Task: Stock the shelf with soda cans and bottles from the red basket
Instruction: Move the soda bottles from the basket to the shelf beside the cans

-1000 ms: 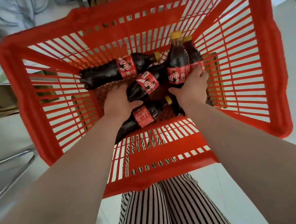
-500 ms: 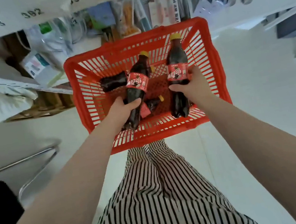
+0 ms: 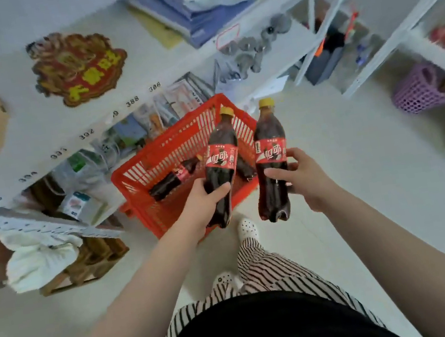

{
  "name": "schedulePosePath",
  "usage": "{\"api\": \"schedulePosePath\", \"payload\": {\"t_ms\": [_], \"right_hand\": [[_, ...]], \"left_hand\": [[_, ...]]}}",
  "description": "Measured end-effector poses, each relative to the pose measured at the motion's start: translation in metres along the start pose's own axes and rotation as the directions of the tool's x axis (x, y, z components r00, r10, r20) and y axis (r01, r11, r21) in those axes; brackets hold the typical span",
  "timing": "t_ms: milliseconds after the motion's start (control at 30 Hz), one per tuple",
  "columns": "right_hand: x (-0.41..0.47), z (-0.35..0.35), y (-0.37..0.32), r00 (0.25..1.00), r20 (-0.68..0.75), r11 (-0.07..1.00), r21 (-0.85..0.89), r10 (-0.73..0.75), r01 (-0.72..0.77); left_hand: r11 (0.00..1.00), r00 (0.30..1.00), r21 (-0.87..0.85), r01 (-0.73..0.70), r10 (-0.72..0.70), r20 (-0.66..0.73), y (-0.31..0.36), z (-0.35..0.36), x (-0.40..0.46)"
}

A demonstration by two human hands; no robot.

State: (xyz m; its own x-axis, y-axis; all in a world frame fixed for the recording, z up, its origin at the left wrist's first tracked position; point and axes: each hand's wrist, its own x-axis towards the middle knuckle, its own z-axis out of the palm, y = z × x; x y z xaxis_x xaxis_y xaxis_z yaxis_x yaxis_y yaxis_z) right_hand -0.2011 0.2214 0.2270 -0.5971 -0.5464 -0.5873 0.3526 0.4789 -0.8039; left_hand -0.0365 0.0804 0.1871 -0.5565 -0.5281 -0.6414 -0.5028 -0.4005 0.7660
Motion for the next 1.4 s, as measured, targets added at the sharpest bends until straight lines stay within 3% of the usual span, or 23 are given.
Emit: {"api": "schedulePosePath", "payload": {"t_ms": [367, 567, 1033, 1400], "right_hand": [[-0.127, -0.114, 0.068, 0.91, -0.408, 0.972, 0.233, 0.07, 0.029], [-0.173, -0.193, 0.112, 0.841, -0.529, 0.95, 0.306, 0.112, 0.066], [-0.279, -0.447, 0.231, 0.718, -0.667, 0.933, 0.354, 0.199, 0.07], [-0.249, -0.605, 0.239, 0.646, -0.736, 0.9, 0.399, 0.203, 0.173]], "left_hand": [[0.987, 0.937, 0.153, -0.057, 0.0, 0.349, 0.016, 0.138, -0.052], [0.947, 0.88, 0.297, -0.121, -0.036, 0.474, 0.01, 0.244, -0.069], [0.922, 0.793, 0.369, -0.116, -0.138, 0.594, -0.046, 0.532, -0.143], [0.885, 0.753, 0.429, -0.182, -0.155, 0.64, -0.014, 0.715, -0.116]]}}
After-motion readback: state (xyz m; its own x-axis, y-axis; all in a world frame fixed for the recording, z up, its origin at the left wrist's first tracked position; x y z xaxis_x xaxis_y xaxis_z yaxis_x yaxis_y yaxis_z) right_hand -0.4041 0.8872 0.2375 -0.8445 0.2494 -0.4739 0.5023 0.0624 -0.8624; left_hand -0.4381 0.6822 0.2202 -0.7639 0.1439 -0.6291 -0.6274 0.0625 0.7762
